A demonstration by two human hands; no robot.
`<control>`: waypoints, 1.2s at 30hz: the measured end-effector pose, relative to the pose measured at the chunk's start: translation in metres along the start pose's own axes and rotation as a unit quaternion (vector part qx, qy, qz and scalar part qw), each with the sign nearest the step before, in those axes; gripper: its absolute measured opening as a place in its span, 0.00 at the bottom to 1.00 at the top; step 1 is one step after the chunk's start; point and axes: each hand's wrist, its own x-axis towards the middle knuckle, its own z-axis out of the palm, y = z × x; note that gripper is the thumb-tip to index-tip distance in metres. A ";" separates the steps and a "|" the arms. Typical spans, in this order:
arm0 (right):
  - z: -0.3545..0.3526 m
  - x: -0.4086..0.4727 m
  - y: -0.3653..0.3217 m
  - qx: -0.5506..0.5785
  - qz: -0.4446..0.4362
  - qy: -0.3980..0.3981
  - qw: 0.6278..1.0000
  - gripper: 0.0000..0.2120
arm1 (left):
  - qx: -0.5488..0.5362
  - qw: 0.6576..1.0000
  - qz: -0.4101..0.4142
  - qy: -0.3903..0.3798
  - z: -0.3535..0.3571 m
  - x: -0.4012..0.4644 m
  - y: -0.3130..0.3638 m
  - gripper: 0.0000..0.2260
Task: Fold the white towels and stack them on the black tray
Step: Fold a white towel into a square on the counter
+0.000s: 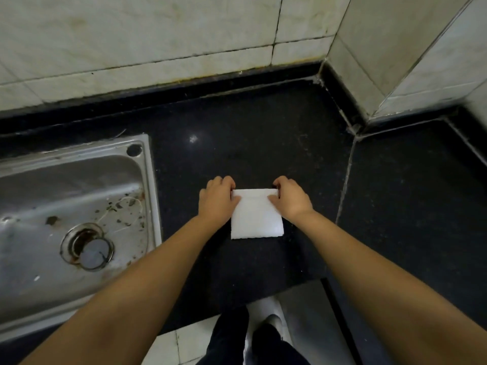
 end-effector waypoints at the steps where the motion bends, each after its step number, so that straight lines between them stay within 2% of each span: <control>1: 0.003 -0.001 0.001 -0.002 0.016 0.019 1.000 0.19 | -0.003 1.000 -0.022 0.017 0.004 -0.004 -0.002 0.13; 4: 0.007 -0.009 0.000 -0.009 0.084 0.047 0.995 0.22 | 0.001 0.996 -0.086 0.015 0.014 -0.019 -0.004 0.20; 7: 0.016 -0.016 -0.009 -0.093 0.100 0.032 0.990 0.23 | 0.040 0.994 -0.100 -0.016 0.021 -0.023 0.006 0.19; 9: 0.019 -0.017 -0.014 -0.100 0.099 0.031 0.990 0.20 | 0.043 0.994 -0.099 -0.026 0.021 -0.020 0.015 0.17; 11: 0.015 -0.020 -0.014 -0.048 0.105 0.021 0.993 0.16 | 0.008 0.995 -0.092 -0.033 0.017 -0.016 0.020 0.13; 13: 0.007 -0.024 -0.004 0.113 0.130 0.024 0.985 0.10 | -0.123 0.988 -0.087 -0.044 0.010 -0.014 0.027 0.09; 15: -0.007 -0.037 0.014 0.312 0.163 0.033 0.935 0.09 | -0.294 0.950 -0.082 -0.073 0.002 -0.017 0.043 0.05; 17: -0.022 -0.062 0.039 0.468 0.182 0.041 0.864 0.11 | -0.401 0.905 -0.081 -0.119 0.000 -0.020 0.068 0.08; 20: -0.040 -0.120 0.079 0.613 0.191 0.076 0.763 0.10 | -0.454 0.857 -0.087 -0.229 0.011 -0.037 0.118 0.17; 21: -0.044 -0.142 0.093 0.638 0.200 0.103 0.737 0.11 | -0.460 0.842 -0.080 -0.270 0.018 -0.047 0.135 0.16; 23: -0.049 -0.193 0.122 0.667 0.218 0.164 0.693 0.12 | -0.461 0.812 -0.055 -0.355 0.034 -0.077 0.169 0.09; 26: -0.043 -0.284 0.158 0.678 0.222 0.266 0.648 0.10 | -0.421 0.785 -0.006 -0.455 0.057 -0.143 0.215 0.06; 31: 0.005 -0.464 0.202 0.684 0.234 0.407 0.558 0.10 | -0.359 0.750 0.081 -0.549 0.107 -0.297 0.265 0.08; 36: 0.083 -0.652 0.224 0.656 0.283 0.516 0.473 0.09 | -0.298 0.700 0.138 -0.634 0.154 -0.483 0.272 0.08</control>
